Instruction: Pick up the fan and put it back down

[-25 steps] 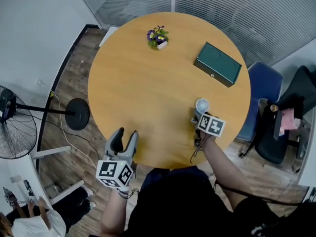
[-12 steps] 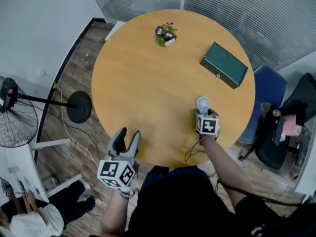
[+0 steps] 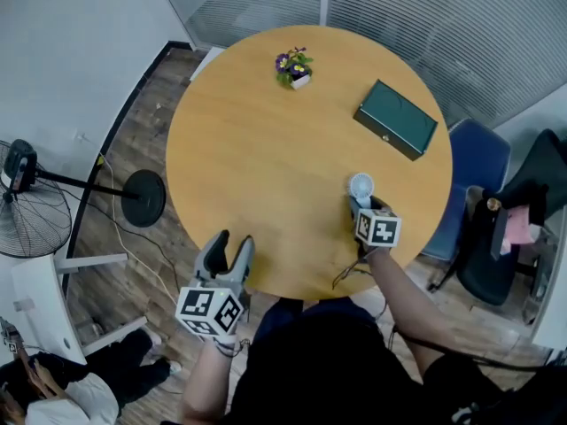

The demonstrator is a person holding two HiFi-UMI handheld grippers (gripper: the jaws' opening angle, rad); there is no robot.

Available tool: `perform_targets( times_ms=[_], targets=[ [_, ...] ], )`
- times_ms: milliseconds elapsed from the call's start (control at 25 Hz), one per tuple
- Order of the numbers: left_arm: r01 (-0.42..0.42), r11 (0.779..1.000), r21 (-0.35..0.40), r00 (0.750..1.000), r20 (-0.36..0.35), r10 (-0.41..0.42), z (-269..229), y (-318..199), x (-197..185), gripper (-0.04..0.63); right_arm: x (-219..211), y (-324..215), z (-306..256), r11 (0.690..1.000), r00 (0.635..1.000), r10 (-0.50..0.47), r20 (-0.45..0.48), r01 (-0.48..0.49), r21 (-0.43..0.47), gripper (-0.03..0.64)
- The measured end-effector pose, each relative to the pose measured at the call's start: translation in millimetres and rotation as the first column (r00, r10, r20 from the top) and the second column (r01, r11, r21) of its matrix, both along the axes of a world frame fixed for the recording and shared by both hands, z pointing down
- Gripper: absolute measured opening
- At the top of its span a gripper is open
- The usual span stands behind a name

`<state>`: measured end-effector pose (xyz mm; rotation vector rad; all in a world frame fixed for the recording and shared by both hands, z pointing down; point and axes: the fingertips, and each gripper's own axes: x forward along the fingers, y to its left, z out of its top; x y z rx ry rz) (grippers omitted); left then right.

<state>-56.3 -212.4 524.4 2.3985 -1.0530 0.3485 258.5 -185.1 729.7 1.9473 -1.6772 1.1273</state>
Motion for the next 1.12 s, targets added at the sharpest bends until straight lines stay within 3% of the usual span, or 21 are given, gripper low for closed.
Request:
perform_targets(
  times_ms=[400, 640, 1120],
  targets=[
    [-0.012, 0.999, 0.042, 0.999, -0.031, 0.014, -19, 23, 9, 0.213, -13, 6, -68, 0.979, 0.997, -0.03, 0.072, 0.015, 0.202, 0.222],
    [0.003, 0.998, 0.056, 0.999, -0.048, -0.001, -29, 32, 4, 0.212, -17, 15, -118, 0.953, 0.996, -0.069, 0.055, 0.049, 0.299, 0.222],
    [0.073, 0.989, 0.128, 0.996, -0.059, -0.066, -59, 33, -8, 0.208, -48, 16, -235, 0.813, 0.969, -0.235, -0.081, 0.241, 0.53, 0.222]
  ],
)
